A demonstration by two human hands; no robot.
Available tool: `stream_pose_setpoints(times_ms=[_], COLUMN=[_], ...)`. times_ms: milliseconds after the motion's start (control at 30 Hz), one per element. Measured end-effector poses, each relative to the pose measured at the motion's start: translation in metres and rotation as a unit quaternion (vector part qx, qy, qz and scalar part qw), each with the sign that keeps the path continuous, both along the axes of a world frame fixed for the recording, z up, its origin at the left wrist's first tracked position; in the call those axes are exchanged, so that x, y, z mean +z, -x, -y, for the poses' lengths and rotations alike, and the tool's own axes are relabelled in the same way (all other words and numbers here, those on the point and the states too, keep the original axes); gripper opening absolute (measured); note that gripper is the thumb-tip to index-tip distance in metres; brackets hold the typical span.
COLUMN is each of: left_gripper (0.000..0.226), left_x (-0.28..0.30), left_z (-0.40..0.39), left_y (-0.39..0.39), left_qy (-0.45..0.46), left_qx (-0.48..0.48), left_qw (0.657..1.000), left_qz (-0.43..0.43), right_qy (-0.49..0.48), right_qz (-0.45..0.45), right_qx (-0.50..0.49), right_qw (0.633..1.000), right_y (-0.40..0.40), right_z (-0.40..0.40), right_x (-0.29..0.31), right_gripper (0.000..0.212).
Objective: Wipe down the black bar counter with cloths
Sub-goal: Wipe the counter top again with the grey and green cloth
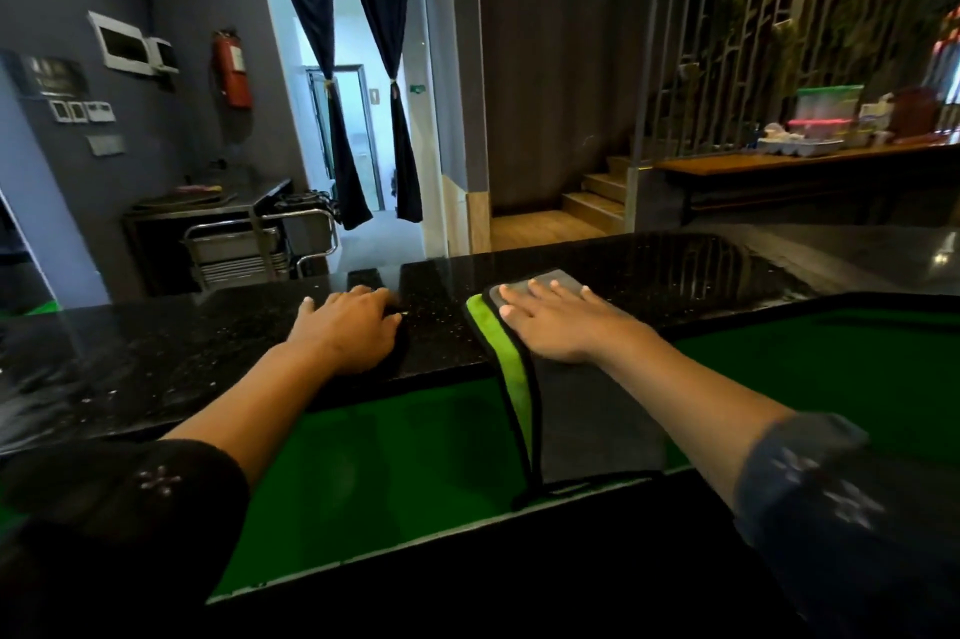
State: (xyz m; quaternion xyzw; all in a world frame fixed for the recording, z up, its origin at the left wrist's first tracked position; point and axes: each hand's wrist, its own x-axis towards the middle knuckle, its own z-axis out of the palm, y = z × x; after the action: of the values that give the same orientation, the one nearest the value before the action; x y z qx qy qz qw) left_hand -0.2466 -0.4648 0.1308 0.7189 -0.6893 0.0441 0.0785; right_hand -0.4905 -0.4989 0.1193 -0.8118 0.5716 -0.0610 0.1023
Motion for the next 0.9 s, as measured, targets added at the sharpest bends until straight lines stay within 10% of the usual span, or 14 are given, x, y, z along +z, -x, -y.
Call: stream_pose_setpoints(times_ms=[133, 467, 700, 900], left_gripper=[0.046, 0.064, 0.061, 0.06], left_x=[-0.008, -0.025, -0.023, -0.018], left_z=[0.017, 0.034, 0.037, 0.032], left_y=[0.038, 0.071, 0.069, 0.076], left_qy=[-0.016, -0.061, -0.055, -0.064], left_qx=[-0.046, 0.026, 0.03, 0.037], left_qw=[0.992, 0.996, 0.997, 0.996], left_qz=[-0.114, -0.058, -0.047, -0.05], right_qy=[0.025, 0.001, 0.158, -0.002], right_qz=[0.001, -0.021, -0.004, -0.041], right_qx=[0.04, 0.025, -0.009, 0.077], right_qw=[0.999, 0.999, 0.987, 0.996], right_y=[0.029, 0.016, -0.017, 0.015], right_z=[-0.011, 0.143, 0.159, 0.127], right_x=[-0.006, 0.004, 0.005, 0.005], right_gripper=[0.052, 0.052, 0.049, 0.068])
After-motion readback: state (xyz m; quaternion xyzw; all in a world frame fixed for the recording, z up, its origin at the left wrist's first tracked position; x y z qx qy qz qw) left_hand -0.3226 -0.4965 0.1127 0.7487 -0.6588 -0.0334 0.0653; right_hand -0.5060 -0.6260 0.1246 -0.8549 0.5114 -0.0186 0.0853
